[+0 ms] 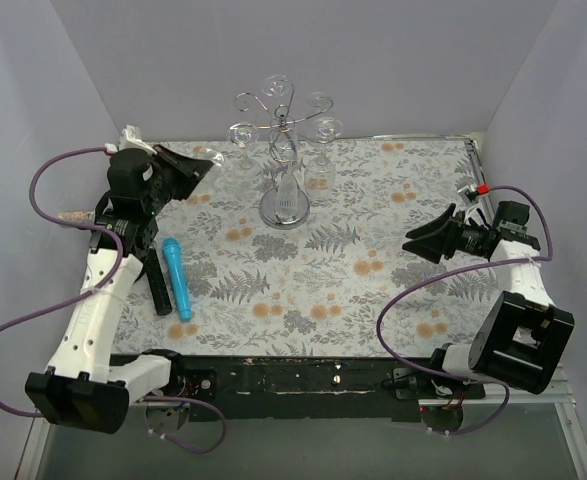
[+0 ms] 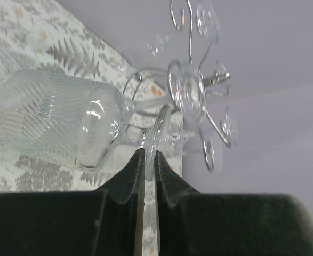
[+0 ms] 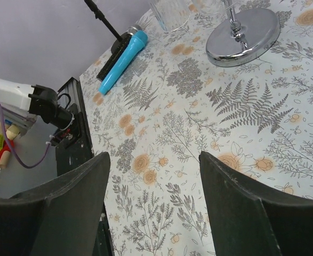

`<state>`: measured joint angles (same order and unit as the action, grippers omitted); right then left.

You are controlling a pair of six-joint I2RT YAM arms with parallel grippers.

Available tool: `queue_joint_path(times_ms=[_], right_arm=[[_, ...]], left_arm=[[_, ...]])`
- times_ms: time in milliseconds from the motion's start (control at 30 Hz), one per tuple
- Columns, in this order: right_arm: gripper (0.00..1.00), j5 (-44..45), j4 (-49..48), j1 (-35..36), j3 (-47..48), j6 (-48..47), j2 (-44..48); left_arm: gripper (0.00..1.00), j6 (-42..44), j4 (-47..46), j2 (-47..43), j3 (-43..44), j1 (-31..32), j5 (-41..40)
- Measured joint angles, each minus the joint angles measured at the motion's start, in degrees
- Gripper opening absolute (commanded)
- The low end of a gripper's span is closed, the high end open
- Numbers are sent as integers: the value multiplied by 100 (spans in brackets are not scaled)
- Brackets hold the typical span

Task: Place the wine glass upside down on the wine glass rack
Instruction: Turn the wine glass upside down at the wine rack.

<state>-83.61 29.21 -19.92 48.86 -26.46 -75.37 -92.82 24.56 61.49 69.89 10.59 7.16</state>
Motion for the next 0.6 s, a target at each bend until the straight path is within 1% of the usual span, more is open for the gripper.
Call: queue_joint_path(times_ms=[100,233,433,600], right_arm=[[76,-42,286,-48,0,-356,0],[76,-59,595,-59,7,-697,-2],[76,-59,1010,-59,55,-1126,-15],[76,-61,1147,-59,55,-1270,-17]], left_arm=[[0,-44,-302,466,319,-391,170],[0,-166,-603,1060,697,-739,387],[0,-367,-791,1880,1471,-846,831],[0,-494,-909,2389,1993,-857,1167]])
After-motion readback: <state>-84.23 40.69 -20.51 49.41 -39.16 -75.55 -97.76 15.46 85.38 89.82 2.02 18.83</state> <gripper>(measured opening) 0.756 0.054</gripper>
